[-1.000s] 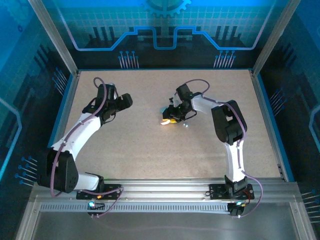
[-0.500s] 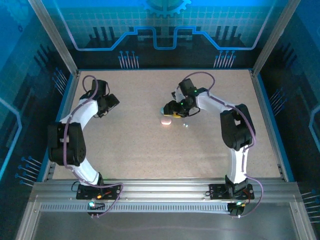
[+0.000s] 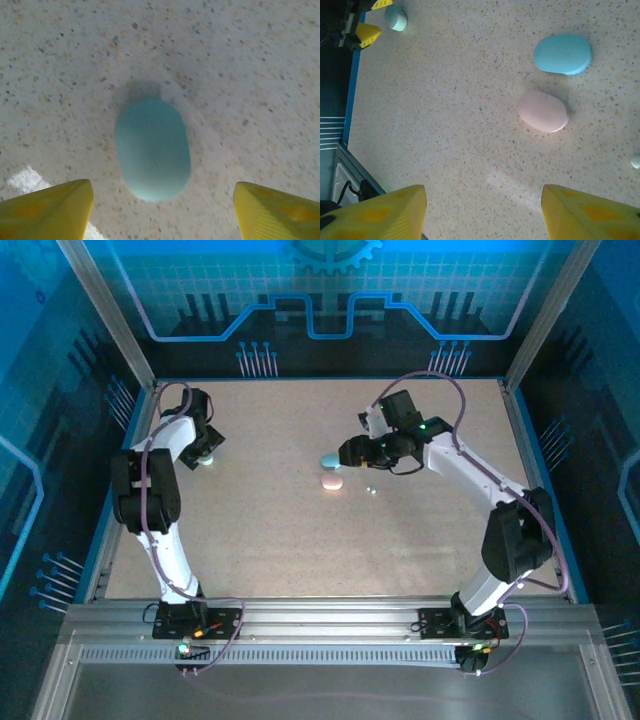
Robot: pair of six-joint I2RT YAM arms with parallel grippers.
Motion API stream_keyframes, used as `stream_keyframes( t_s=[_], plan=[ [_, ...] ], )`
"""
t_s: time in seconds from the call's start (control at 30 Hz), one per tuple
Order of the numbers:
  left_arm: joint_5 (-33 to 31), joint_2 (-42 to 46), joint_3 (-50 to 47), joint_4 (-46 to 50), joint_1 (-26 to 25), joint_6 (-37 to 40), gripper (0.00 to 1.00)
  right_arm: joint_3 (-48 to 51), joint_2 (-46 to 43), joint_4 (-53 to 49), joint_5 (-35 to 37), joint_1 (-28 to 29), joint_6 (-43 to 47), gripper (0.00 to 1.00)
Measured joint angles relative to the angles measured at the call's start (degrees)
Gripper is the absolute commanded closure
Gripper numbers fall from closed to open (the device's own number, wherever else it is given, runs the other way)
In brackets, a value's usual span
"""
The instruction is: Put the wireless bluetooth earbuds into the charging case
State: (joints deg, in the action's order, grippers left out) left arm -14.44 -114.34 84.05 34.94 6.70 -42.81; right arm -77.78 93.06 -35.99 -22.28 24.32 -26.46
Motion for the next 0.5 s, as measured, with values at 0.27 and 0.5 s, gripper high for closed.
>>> stream_keyframes(
  t_s=[0.27,0.5],
  plan=[
    [-0.81,-4.96,4.70,2.69,1.09,-2.32,0.32,4.17,-6.16,-1.77,1.70,-1.29,0.00,0.36],
    [-0.98,-7.80,6.56,3.85,1.18,-3.28,0.39,4.90,-6.93,-2.12,2.38,-2.01,-0.02,0.37]
  ],
)
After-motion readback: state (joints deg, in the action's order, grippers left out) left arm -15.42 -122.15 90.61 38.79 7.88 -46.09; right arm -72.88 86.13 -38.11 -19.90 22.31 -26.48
